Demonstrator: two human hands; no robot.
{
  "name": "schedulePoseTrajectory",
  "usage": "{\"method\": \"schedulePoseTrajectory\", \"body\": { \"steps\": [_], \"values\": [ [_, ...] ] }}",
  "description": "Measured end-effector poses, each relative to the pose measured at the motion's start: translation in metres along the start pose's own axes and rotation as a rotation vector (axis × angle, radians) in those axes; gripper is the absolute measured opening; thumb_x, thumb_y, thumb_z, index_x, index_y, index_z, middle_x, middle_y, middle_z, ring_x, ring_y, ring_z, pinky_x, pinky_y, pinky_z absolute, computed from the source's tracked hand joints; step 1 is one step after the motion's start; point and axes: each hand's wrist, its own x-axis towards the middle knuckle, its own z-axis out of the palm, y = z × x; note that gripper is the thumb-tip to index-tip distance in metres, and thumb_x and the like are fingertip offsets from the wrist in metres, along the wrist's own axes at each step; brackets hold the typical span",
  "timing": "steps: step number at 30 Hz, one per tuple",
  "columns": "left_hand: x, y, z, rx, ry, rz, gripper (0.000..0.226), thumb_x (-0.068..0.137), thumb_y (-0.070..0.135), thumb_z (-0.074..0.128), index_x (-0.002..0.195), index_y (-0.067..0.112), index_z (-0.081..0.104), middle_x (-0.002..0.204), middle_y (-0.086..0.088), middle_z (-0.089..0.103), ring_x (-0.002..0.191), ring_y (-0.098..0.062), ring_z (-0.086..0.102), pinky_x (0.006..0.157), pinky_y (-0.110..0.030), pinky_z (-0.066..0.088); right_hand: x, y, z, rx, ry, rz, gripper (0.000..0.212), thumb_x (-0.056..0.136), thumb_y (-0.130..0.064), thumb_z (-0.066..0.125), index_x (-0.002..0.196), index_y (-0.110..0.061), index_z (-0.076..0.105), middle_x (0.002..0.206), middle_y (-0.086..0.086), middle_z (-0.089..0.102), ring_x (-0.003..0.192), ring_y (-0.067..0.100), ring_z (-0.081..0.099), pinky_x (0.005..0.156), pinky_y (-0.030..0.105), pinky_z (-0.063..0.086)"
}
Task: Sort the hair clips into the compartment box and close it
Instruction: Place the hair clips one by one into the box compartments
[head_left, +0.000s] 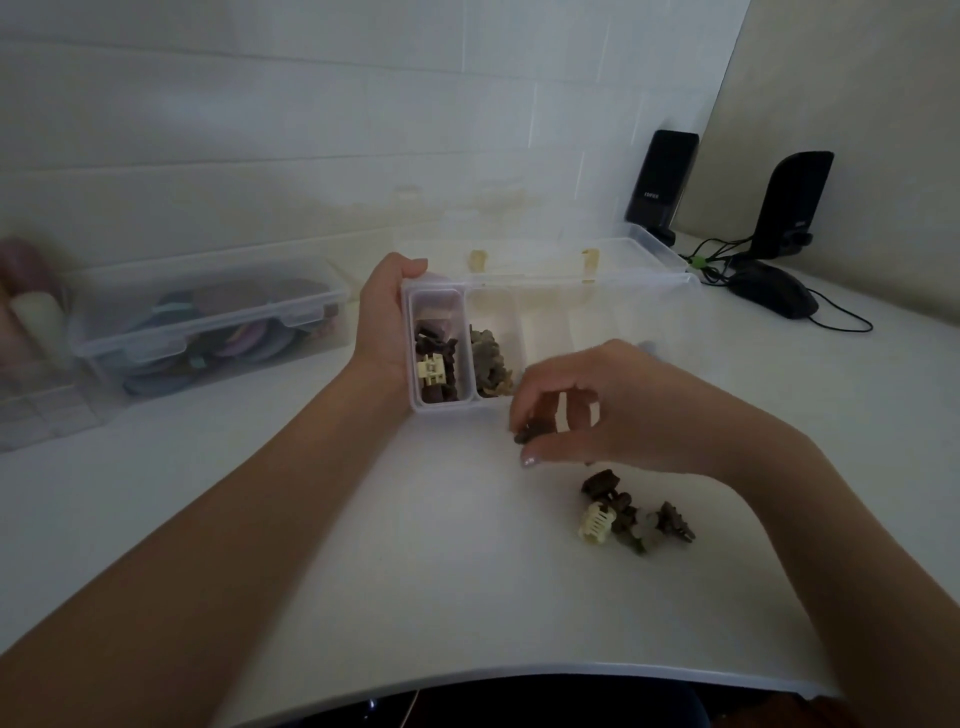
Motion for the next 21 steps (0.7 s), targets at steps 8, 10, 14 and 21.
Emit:
{"method": "schedulePoseTrajectory", "body": {
  "steps": [8, 10, 14, 21],
  "values": [
    [0.005, -0.001, -0.002, -0.018, -0.012, 0.027, 0.038, 0.080, 0.034, 0.051, 0.043, 0.022, 0.047, 0.051, 0.002, 0.039, 0.049, -0.014, 0.037, 0.059, -0.025, 0.036, 0.007, 0.004, 0.004, 0.273, 0.389, -0.129, 0.033, 0.078, 0.002, 0.071, 0.106, -0.014, 0.063, 0.100, -0.005, 0.066, 0.076, 0.005, 0.061, 0.054, 0.003, 0.040],
    [0.005, -0.001, -0.002, -0.023, -0.027, 0.042, 0.037, 0.077, 0.034, 0.053, 0.043, 0.022, 0.047, 0.051, 0.002, 0.039, 0.048, -0.014, 0.037, 0.058, -0.023, 0.036, 0.009, 0.007, 0.005, 0.295, 0.419, -0.116, 0.029, 0.079, 0.002, 0.071, 0.104, -0.011, 0.062, 0.102, -0.004, 0.068, 0.076, 0.005, 0.062, 0.053, 0.002, 0.040],
    [0.003, 0.000, -0.002, -0.028, -0.025, 0.016, 0.026, 0.062, 0.040, 0.063, 0.055, 0.021, 0.046, 0.065, -0.004, 0.034, 0.060, -0.019, 0.033, 0.067, -0.033, 0.032, 0.011, 0.010, 0.008, 0.329, 0.457, -0.103, 0.020, 0.080, -0.003, 0.071, 0.098, -0.008, 0.064, 0.102, -0.002, 0.069, 0.075, 0.009, 0.064, 0.053, 0.003, 0.039],
    [-0.001, 0.000, -0.004, -0.007, -0.020, -0.007, 0.028, 0.068, 0.041, 0.061, 0.052, 0.022, 0.048, 0.062, -0.001, 0.040, 0.057, -0.017, 0.041, 0.070, -0.030, 0.040, 0.014, 0.013, 0.010, 0.278, 0.540, -0.093, 0.021, 0.078, -0.014, 0.075, 0.096, -0.022, 0.069, 0.088, -0.009, 0.067, 0.067, 0.006, 0.057, 0.054, 0.008, 0.039]
  ]
}}
